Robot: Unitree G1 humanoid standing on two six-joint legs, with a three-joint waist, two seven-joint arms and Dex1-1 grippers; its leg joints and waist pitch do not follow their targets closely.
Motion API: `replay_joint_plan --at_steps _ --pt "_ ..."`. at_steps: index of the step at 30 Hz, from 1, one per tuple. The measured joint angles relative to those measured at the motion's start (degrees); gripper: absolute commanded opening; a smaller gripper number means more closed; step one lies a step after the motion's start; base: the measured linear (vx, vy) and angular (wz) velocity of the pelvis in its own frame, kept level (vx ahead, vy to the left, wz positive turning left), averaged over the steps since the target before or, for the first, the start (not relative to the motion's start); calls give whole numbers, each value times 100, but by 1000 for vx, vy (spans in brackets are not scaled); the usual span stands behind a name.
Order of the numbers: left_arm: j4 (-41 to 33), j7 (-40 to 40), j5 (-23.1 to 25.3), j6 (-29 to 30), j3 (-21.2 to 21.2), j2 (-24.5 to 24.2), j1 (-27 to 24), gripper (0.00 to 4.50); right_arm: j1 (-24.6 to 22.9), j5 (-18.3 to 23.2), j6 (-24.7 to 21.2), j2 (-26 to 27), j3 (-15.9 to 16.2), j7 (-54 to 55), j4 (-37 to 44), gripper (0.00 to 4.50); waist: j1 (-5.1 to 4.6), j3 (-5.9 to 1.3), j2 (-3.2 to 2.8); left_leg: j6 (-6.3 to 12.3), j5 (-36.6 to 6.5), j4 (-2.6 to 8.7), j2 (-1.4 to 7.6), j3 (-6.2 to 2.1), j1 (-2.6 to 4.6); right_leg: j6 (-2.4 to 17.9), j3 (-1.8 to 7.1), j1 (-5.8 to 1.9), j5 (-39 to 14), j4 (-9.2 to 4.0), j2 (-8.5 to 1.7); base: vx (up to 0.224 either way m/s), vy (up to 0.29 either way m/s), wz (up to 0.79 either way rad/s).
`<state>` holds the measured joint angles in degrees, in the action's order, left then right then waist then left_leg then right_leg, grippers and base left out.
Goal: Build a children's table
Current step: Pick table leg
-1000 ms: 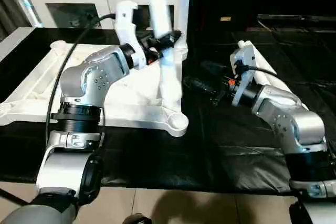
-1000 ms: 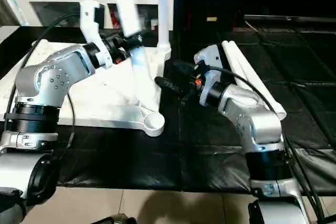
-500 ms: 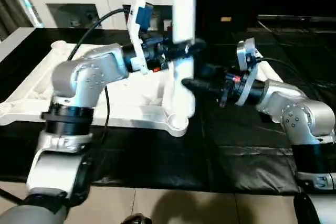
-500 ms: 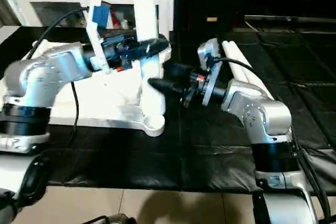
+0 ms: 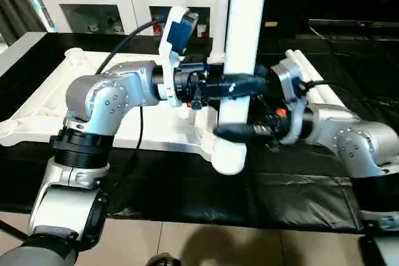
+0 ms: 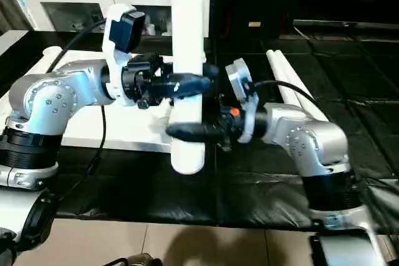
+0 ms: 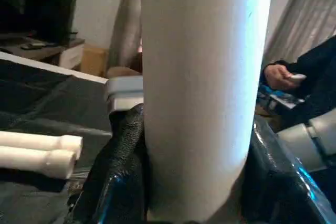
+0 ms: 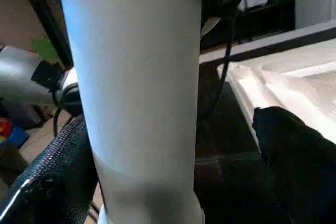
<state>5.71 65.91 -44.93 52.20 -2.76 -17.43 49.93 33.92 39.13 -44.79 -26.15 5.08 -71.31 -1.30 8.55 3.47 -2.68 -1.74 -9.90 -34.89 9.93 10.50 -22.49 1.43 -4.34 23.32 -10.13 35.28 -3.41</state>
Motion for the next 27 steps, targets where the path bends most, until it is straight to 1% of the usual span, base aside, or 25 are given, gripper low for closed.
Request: replay_joint_plan --at_steps 1,3,6,7,10,11,12,17,19,22,23,26,27 --pt "0 0 -5 14 0 2 0 189 0 -10 2 0 4 -15 0 450 -2 0 0 0 0 0 0 0 0 0 0 0 0 0 0 0 0 0" --pt "7 14 -45 101 0 12 0 189 2 -21 4 -37 57 -122 -2 417 -8 0 0 0 0 -1 0 0 0 1 0 0 2 0 0 0 0 0" --pt "7 67 -70 123 0 11 1 189 4 5 -48 -111 126 -295 -3 396 -1 0 0 2 0 -1 0 0 -1 1 0 0 1 -1 0 0 0 0" --pt "7 82 -84 123 0 10 0 189 7 24 -90 -127 148 -327 -3 396 0 0 1 2 1 -1 0 0 -1 1 0 0 1 -1 0 0 0 0" --pt "7 113 -137 117 -1 10 1 189 7 74 -197 -185 213 -431 -2 370 5 -1 1 3 1 -2 0 0 -2 1 0 0 1 0 0 0 0 0" --pt "7 118 -138 114 -1 10 1 189 7 87 -219 -187 218 -443 -2 363 5 -1 1 3 1 -2 0 0 -2 1 0 0 1 0 0 0 0 0" --pt "7 117 -136 104 -2 11 1 189 7 98 -228 -189 221 -454 -1 346 5 -1 1 3 1 -3 0 0 -2 0 0 0 1 0 0 0 0 0" --pt "24 74 -63 26 1 52 2 189 6 82 -229 -151 223 -413 -13 328 2 -3 5 2 1 -5 0 0 -2 -2 1 0 2 0 0 0 0 0" --pt "33 58 -26 -19 2 83 3 189 6 85 -229 -115 219 -384 -32 305 1 -4 9 3 1 -5 0 0 -2 -2 0 0 2 0 0 0 0 0" --pt "63 6 12 -101 2 98 9 189 5 116 -243 -40 211 -318 -57 284 -1 -4 11 3 1 -5 0 0 -2 -3 0 0 2 0 0 0 0 0" --pt "81 -2 28 -129 1 100 10 189 1 130 -253 -28 210 -286 -56 263 -1 -4 11 3 1 -5 0 0 -2 -4 1 0 1 0 0 0 0 0" --pt "86 -11 60 -148 0 113 10 189 -50 174 -263 -13 207 -240 -14 254 -3 -4 11 3 1 -5 0 0 -2 -3 1 0 2 -1 0 0 0 0" --pt "87 -11 75 -150 0 113 10 189 -67 175 -261 3 205 -224 11 235 -6 -4 11 3 1 -5 0 0 -2 -2 1 0 2 0 0 0 0 0"
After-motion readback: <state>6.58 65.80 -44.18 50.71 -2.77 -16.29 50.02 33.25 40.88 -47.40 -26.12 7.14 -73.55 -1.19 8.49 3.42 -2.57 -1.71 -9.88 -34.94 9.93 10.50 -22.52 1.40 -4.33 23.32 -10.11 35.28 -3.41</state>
